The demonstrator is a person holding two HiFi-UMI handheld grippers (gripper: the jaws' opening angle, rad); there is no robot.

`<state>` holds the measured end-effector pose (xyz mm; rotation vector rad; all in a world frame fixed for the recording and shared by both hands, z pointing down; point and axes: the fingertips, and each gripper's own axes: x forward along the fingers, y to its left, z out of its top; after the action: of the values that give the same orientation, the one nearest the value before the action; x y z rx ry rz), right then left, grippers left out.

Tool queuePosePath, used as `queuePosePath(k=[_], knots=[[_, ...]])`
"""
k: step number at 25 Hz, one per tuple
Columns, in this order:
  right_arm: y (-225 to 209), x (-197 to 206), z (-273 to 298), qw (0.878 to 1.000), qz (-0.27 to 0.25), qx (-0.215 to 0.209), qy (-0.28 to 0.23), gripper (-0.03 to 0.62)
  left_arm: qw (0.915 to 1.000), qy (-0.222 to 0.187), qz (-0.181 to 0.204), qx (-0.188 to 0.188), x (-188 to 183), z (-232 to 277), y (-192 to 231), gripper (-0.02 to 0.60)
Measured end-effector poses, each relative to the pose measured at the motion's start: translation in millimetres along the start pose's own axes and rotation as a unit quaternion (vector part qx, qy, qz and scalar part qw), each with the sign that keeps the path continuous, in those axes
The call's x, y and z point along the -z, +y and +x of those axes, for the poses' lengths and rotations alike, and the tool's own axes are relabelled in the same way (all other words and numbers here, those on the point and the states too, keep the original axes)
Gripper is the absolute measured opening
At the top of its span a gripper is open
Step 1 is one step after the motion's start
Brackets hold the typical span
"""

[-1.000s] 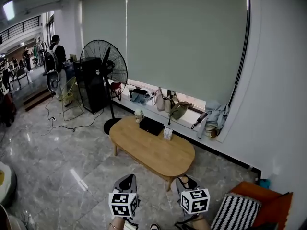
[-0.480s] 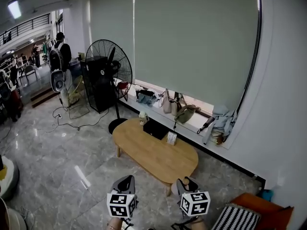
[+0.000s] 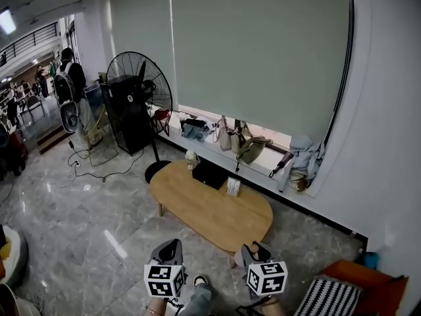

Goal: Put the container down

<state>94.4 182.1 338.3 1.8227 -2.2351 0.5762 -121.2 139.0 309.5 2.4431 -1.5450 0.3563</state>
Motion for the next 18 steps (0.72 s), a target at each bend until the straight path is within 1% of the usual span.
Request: queuePosePath(k=[3, 7, 18], knots=[[-12, -4, 16, 1.0, -0.001, 0.012, 0.001, 0.137, 1.0, -0.002, -0.001, 0.01, -3, 21, 1, -0.006], [-22, -18, 44, 1.0, -0.004, 0.016, 0.004, 0.137, 0.9997, -0.006, 0.014, 0.017, -14, 51, 8, -0.006], [-30, -70, 132, 1.0, -0.02, 0.019, 0.008, 0.137, 0.9996, -0.01, -0.003, 0.026, -48, 136, 53, -0.006]])
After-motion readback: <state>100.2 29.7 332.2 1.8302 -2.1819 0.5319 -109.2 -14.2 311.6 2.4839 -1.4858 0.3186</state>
